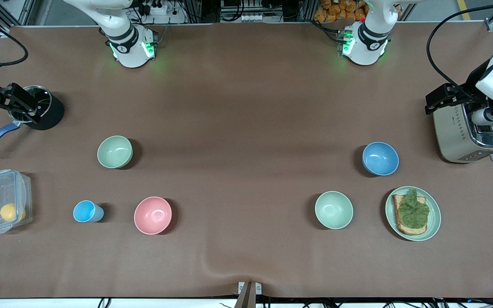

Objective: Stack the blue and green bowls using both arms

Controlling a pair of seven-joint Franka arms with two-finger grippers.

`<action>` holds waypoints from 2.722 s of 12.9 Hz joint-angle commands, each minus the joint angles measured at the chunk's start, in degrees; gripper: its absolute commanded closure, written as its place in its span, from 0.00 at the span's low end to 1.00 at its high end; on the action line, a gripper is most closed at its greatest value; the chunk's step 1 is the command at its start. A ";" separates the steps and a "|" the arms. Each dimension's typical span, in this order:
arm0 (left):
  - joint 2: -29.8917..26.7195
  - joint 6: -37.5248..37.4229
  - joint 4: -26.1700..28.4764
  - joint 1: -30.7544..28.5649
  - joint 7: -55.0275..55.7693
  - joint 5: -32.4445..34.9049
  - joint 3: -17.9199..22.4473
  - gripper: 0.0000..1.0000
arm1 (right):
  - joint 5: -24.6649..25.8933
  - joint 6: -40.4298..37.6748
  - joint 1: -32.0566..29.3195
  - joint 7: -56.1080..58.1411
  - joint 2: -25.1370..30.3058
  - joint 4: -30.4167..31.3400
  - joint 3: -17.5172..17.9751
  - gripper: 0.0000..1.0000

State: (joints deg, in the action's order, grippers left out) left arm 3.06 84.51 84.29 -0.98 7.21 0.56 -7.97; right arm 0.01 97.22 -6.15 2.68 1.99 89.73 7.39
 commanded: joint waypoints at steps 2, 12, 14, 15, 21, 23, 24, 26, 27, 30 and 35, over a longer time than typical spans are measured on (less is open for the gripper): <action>-0.34 -0.57 -0.35 -0.25 -1.33 -0.21 0.24 0.00 | 1.04 0.34 0.00 -0.22 0.82 0.89 0.16 0.00; 6.17 11.52 10.77 -2.45 -1.15 3.74 0.06 0.00 | 0.87 2.07 -1.14 2.58 -9.81 6.93 0.08 0.00; 6.17 20.04 18.25 -4.37 -1.06 4.01 0.06 0.00 | 0.78 8.92 -1.85 5.13 -9.29 14.04 0.08 0.00; 6.17 24.00 21.68 -4.82 -1.06 4.01 0.06 0.00 | 0.60 13.04 -2.46 5.31 -9.03 17.99 0.08 0.00; 8.44 41.35 35.33 -8.16 -1.94 6.91 0.06 0.00 | 0.25 34.93 -5.79 8.37 -13.40 35.24 0.08 0.00; 11.43 43.71 35.42 -10.53 -2.55 6.91 -0.11 0.00 | 0.16 43.28 -9.04 14.77 -16.48 38.23 0.08 0.00; 12.84 44.68 35.42 -11.32 -3.51 6.91 -0.20 0.00 | 0.07 44.80 -10.54 16.72 -18.41 38.33 0.25 0.00; 14.86 45.65 35.42 -11.42 -3.78 6.82 -0.20 0.00 | -0.45 45.52 -10.64 16.74 -19.48 38.77 0.34 0.30; 15.57 45.75 35.33 -11.42 -3.78 6.65 -0.20 0.00 | -2.72 45.60 -10.29 16.74 -19.57 39.21 0.34 0.39; 17.50 45.75 35.07 -11.50 -3.78 5.77 -0.29 0.00 | -7.57 45.87 -8.36 16.74 -20.45 39.65 0.34 0.48; 19.88 45.83 34.54 -11.24 -3.78 5.15 -0.47 0.11 | -7.48 45.96 -8.35 16.92 -20.72 39.74 0.34 1.00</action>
State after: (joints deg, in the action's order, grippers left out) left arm 21.78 130.01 119.77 -11.93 3.86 6.27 -7.96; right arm -6.44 142.42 -14.37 18.72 -18.67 128.90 7.60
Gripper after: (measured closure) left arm 0.053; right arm 0.890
